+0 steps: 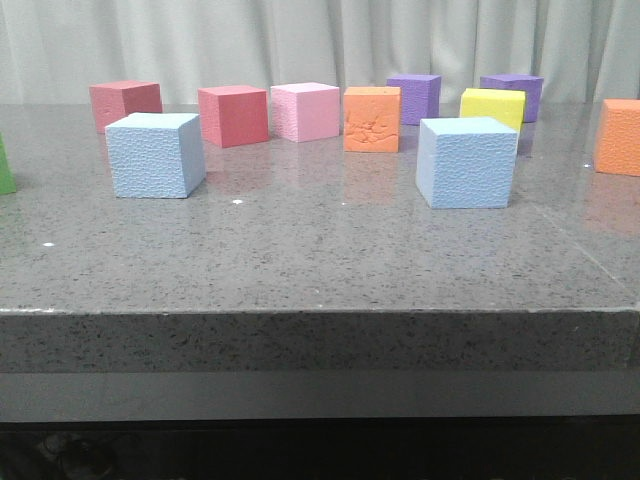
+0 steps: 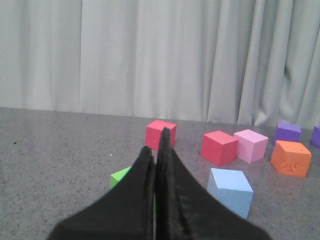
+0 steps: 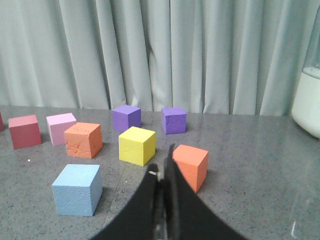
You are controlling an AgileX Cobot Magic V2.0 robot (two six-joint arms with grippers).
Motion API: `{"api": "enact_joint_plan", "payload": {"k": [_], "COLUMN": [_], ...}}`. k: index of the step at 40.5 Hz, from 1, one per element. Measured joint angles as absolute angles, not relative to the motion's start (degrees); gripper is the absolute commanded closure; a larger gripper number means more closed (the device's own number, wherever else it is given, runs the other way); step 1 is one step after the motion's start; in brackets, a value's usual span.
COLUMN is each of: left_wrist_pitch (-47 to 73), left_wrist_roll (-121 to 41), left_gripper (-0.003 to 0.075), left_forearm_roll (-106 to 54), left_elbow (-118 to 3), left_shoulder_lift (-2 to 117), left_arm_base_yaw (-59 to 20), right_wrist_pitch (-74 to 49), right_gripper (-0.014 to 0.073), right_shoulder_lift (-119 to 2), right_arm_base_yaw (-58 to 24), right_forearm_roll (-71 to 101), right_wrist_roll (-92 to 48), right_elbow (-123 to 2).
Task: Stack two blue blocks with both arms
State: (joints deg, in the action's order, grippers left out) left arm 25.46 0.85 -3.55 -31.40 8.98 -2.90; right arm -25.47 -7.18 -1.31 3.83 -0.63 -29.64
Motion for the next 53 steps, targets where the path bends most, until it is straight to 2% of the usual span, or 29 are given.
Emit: {"api": "enact_joint_plan", "payload": {"k": [8,23,26,27,31,33,34,37,45,53], "left_wrist_pitch": [34.8,37.4,37.5,37.5,37.5,37.3,37.2,36.8,36.4,36.0], "left_wrist_roll": [0.8,0.8,0.8,0.8,0.8,0.8,0.8,0.8,0.8,0.8], "left_gripper": [0.0738,0.0729,0.0650,0.0597,0.0346,0.0245,0.0213,0.0160,0.0166,0.0166], "left_forearm_roll": [-3.5,-3.5,-3.5,-3.5,-3.5,-3.5,-3.5,-3.5,-3.5,-3.3], "left_elbow": [-38.3,-38.4,-38.4,-38.4,-38.4,-38.4,-38.4,-38.4,-38.4,-38.4], "left_shoulder_lift": [18.0,25.8,26.9,27.4,28.6,29.0,29.3,29.8,30.1,30.4], "left_arm_base_yaw": [-2.9,-2.9,-2.9,-2.9,-2.9,-2.9,-2.9,-2.9,-3.3,-8.6], "right_wrist_pitch": [-32.5,-35.9,-36.5,-36.8,-37.0,-37.0,-37.0,-37.0,-37.3,-40.3], "right_gripper": [0.0662,0.0652,0.0578,0.0525,0.0241,0.0104,0.0038,-0.0075,-0.0029,-0.0029], "right_shoulder_lift": [-16.8,-29.2,-30.7,-31.1,-32.5,-32.8,-32.9,-33.3,-34.9,-42.9], "right_arm_base_yaw": [-1.3,-1.3,-1.3,-1.3,-1.3,-1.3,-1.3,-1.3,-3.8,-12.7], "right_forearm_roll": [3.8,3.9,3.9,3.9,3.9,3.9,3.9,3.9,5.5,6.2], "right_wrist_roll": [-0.6,-0.6,-0.6,-0.6,-0.6,-0.6,-0.6,-0.6,-1.5,-3.8], "right_elbow": [-35.9,-36.2,-36.2,-36.2,-36.2,-36.2,-36.2,-36.2,-36.8,-43.9]}}
